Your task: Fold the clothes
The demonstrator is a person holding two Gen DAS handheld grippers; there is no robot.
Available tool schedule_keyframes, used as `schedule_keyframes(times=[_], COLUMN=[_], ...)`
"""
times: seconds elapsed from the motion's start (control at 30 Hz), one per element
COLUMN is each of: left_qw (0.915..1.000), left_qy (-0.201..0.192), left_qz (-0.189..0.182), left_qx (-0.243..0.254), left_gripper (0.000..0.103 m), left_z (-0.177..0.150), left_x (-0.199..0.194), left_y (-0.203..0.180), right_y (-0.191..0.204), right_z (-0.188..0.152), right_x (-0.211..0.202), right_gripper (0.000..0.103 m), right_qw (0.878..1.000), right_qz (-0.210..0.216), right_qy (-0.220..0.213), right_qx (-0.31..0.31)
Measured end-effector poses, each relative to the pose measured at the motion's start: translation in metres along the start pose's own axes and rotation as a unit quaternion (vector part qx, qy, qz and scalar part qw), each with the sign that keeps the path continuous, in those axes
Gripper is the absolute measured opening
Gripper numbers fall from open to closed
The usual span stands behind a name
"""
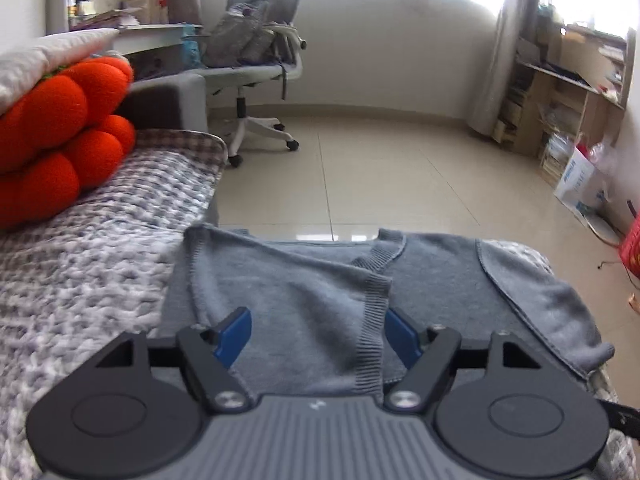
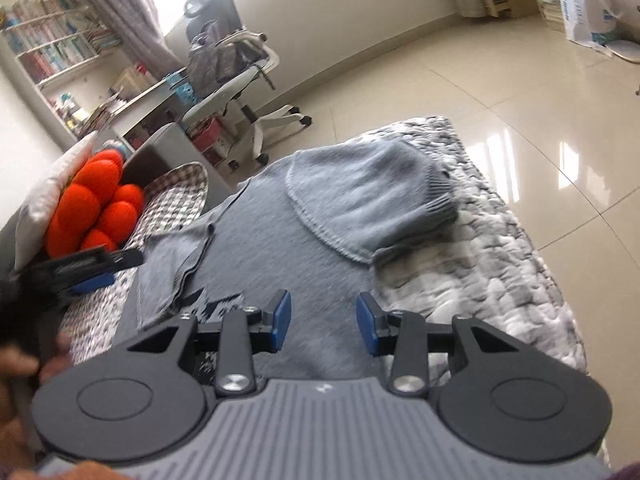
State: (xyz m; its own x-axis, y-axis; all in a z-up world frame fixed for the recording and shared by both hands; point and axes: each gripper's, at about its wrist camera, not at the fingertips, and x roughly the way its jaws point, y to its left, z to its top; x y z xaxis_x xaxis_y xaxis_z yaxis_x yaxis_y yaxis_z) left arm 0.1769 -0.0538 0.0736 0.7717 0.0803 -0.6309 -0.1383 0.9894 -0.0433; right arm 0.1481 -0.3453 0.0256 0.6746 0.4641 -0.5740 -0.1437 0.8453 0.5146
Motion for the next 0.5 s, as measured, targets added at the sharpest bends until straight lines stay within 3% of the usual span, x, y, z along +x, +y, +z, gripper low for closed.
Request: schedule_keyframes(times=[0.17, 0.33, 0.43, 0.5], left_qw=[0.9991, 0.9993, 0.9983, 0.9988], left_qy=[0.001, 0.005, 0.011, 0.016], left_qz=[-0.022, -0.017, -0.041, -0.035], left_qx=[-0.037, -0.034, -0.04, -0.031], left_gripper=[0.081, 0.081, 0.081, 0.081], left_z=[-0.01, -0.02, -0.026, -0.031], left_x=[-0.019, -0.016, -0.009, -0.002], left_y=[0.012, 0.013, 0.013, 0.011], right_y=[-0.01, -0.022, -0.024, -0.024], right_z=[0.007, 0.01, 0.012, 0.012], right_x=[-0.002, -0.005, -0.01, -0.012], right_gripper=[0.045, 0.046, 0.046, 0.047], right_qw=[1.0, 0.999, 0.999, 0.999], right_qz=[-0.005, -0.009, -0.006, -0.007], right_qy=[-0.011, -0.013, -0.019, -0.022], right_qx=[0.012, 0.04, 0.047, 0.048])
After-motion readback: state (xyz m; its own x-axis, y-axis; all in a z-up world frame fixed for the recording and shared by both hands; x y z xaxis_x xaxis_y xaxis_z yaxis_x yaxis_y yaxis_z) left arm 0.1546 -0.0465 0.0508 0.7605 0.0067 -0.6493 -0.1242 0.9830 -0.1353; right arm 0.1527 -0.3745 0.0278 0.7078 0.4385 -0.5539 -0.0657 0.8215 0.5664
